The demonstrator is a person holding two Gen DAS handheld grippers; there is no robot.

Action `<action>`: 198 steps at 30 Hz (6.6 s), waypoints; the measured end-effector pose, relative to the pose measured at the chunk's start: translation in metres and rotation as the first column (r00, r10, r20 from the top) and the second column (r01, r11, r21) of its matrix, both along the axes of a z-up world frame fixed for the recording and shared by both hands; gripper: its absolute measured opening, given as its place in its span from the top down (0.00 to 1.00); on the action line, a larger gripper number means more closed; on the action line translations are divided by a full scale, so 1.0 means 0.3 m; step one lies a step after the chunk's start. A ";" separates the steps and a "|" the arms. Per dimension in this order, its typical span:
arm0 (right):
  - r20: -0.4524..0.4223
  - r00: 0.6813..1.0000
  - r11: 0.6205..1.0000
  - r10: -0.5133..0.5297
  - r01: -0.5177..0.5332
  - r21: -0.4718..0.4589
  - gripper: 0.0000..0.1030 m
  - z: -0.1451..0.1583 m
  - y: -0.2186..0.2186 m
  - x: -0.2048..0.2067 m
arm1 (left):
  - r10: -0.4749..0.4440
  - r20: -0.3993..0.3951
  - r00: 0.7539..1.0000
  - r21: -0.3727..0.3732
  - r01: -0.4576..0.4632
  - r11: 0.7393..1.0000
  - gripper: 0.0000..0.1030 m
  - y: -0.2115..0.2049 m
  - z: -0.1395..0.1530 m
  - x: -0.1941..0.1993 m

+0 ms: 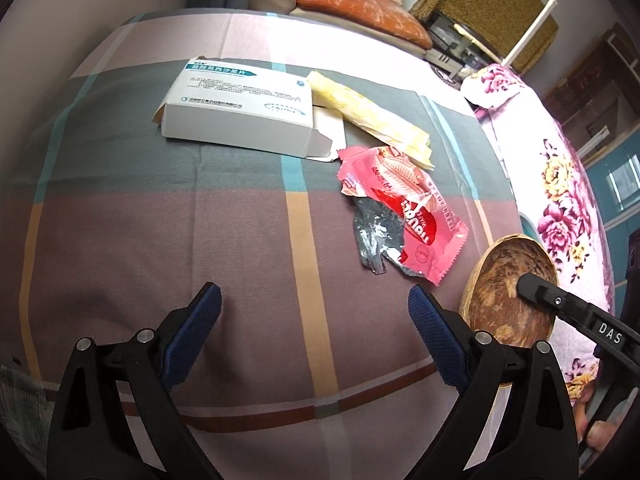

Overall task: Collect trash
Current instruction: 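Grasp the brown shell bowl rim with the right gripper while the left grasps the pink wafer wrapper, then carry the shell bowl and pink wafer wrapper over the wastebasket, then open the left gripper to drop the wrapper while the right releases the bowl, then move both grippers back to the medicine box and yellow wrapper, then grasp the yellow-white wrapper at one end with the right gripper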

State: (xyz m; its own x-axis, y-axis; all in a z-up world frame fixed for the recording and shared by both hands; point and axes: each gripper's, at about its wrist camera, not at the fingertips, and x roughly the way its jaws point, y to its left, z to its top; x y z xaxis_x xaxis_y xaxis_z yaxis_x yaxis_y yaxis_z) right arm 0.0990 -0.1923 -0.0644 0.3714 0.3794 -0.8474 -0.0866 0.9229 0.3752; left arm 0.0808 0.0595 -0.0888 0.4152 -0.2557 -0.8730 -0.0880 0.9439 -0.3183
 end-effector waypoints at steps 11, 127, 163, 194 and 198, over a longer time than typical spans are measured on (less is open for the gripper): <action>0.030 0.992 0.992 -0.119 0.118 0.037 0.92 0.008 -0.230 0.106 | 0.110 -0.023 0.994 -0.029 -0.111 0.993 0.08 -0.186 0.006 0.193; -0.011 0.844 0.840 -0.537 0.536 0.082 0.82 -0.128 -1.062 -0.034 | -0.485 -0.012 0.874 0.180 0.479 0.859 0.11 -1.134 -0.040 0.199; -0.005 0.963 0.959 -0.269 0.268 -0.094 0.24 0.032 -0.486 0.041 | -0.203 0.055 0.978 0.097 0.197 0.975 0.09 -0.463 0.054 0.120; -0.226 0.702 0.621 0.675 -0.706 -0.341 0.24 -0.098 0.556 0.516 | -0.468 0.093 0.879 0.252 0.434 0.865 0.09 0.220 0.063 0.397; -0.251 0.656 0.586 0.712 -0.752 -0.302 0.24 -0.128 0.583 0.559 | -0.554 0.056 0.831 0.278 0.520 0.808 0.09 0.194 0.047 0.460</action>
State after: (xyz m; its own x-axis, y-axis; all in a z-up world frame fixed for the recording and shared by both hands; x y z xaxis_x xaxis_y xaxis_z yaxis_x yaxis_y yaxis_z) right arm 0.2668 -0.0173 -0.1028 0.0164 0.1590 -0.9871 -0.7765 0.6240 0.0876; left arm 0.2189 0.1178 -0.0748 0.3864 -0.2604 -0.8848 0.4808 0.8755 -0.0477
